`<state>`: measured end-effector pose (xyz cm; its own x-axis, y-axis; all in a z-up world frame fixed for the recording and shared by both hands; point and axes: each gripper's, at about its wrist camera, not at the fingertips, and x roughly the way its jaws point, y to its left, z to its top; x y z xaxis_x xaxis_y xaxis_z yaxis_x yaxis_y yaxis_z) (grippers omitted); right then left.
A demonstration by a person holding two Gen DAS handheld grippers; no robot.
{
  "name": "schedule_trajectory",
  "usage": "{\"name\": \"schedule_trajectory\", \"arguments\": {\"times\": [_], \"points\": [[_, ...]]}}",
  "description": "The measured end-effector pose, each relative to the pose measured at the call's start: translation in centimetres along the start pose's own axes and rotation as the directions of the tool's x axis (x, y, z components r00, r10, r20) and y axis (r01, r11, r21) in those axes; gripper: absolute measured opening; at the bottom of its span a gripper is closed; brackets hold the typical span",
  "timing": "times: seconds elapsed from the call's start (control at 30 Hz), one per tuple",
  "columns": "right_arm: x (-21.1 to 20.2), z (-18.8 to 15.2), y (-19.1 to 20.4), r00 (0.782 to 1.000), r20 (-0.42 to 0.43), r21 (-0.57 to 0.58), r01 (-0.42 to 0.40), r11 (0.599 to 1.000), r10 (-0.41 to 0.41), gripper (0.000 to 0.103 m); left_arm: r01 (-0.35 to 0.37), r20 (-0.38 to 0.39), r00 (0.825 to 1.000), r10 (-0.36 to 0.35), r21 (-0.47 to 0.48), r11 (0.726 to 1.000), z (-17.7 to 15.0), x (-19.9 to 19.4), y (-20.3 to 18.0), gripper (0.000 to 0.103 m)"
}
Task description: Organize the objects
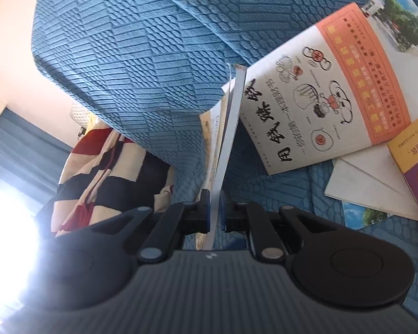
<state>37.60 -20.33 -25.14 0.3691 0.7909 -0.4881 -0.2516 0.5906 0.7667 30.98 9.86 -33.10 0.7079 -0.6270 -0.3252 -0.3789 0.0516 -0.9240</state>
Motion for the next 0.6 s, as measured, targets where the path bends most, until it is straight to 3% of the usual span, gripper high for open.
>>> {"name": "schedule_trajectory", "arguments": {"times": [0.03,0.07,0.13,0.33,0.43,0.47,0.5,0.6], "points": [[0.0,-0.1,-0.3,1.000,-0.003,0.006,0.003,1.000,-0.003,0.010,0.011,0.000,1.000,-0.011,-0.003,1.000,0.0,0.0,0.0,0.039],[0.1,0.0,-0.5,1.000,-0.003,0.015,0.003,1.000,-0.003,0.011,0.005,0.003,1.000,-0.005,-0.001,1.000,0.1,0.0,-0.2,0.038],[0.3,0.1,-1.0,1.000,-0.010,0.047,0.009,0.999,-0.008,0.012,-0.010,0.025,1.000,0.009,0.026,1.000,0.1,-0.3,-0.6,0.026],[1.3,-0.1,-2.2,0.999,-0.031,0.126,0.009,0.992,-0.005,0.021,-0.071,0.075,0.995,0.063,0.115,0.991,-0.1,-0.9,-2.3,0.017],[2.3,-0.3,-2.7,0.999,-0.038,0.162,-0.007,0.987,0.013,0.041,-0.083,0.075,0.995,0.073,0.150,0.985,0.0,-1.6,-3.1,0.015],[2.7,-0.3,-2.9,0.999,-0.041,0.180,-0.012,0.984,0.020,0.055,-0.090,0.076,0.994,0.079,0.161,0.983,0.0,-1.8,-3.3,0.015],[3.1,-0.4,-3.1,0.999,-0.044,0.198,-0.023,0.980,0.032,0.060,-0.097,0.076,0.993,0.085,0.167,0.981,0.0,-2.0,-3.4,0.015],[3.9,-0.5,-3.7,0.999,-0.034,0.241,-0.032,0.970,0.041,0.061,-0.104,0.070,0.993,0.093,0.175,0.979,0.0,-2.8,-3.4,0.015]]}}
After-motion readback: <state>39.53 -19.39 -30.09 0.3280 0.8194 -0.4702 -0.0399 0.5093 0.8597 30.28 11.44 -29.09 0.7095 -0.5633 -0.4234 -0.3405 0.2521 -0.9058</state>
